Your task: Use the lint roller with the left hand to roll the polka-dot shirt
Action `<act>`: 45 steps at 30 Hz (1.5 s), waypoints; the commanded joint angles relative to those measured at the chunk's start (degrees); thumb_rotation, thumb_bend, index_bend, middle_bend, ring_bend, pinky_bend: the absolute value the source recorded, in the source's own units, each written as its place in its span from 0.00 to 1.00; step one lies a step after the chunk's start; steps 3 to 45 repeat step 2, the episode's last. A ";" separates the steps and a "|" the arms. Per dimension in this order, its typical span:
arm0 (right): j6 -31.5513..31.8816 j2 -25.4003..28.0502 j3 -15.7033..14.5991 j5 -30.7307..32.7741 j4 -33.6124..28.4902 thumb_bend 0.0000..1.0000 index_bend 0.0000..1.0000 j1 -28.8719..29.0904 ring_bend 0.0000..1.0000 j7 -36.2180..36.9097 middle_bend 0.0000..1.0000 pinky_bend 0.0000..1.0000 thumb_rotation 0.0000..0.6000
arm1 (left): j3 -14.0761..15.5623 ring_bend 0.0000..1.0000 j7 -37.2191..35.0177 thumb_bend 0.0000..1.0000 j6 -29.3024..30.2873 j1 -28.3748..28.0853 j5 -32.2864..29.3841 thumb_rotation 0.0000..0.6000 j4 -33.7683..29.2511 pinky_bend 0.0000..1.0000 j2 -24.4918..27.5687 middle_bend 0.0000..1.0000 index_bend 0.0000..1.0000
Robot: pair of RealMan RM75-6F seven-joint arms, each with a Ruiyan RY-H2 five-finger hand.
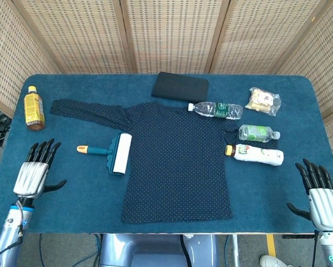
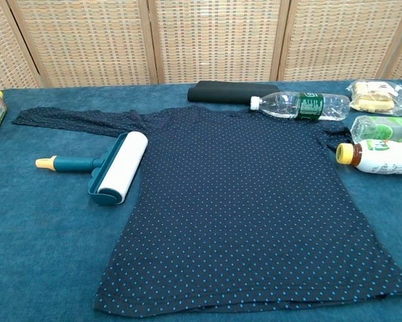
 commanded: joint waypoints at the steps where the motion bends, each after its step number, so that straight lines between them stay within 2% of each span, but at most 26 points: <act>1: 0.43 -0.02 0.07 -0.27 -0.25 0.08 0.00 -0.06 0.00 -0.28 0.00 0.00 1.00 | 1.72 0.00 -1.69 0.18 2.34 3.18 3.29 1.00 1.35 0.00 0.44 0.00 0.00; 45: 0.55 0.00 0.08 -0.33 -0.28 0.08 0.00 -0.09 0.00 -0.37 0.00 0.00 1.00 | 1.93 0.00 -1.84 0.17 2.65 3.69 3.82 1.00 1.57 0.00 0.45 0.00 0.00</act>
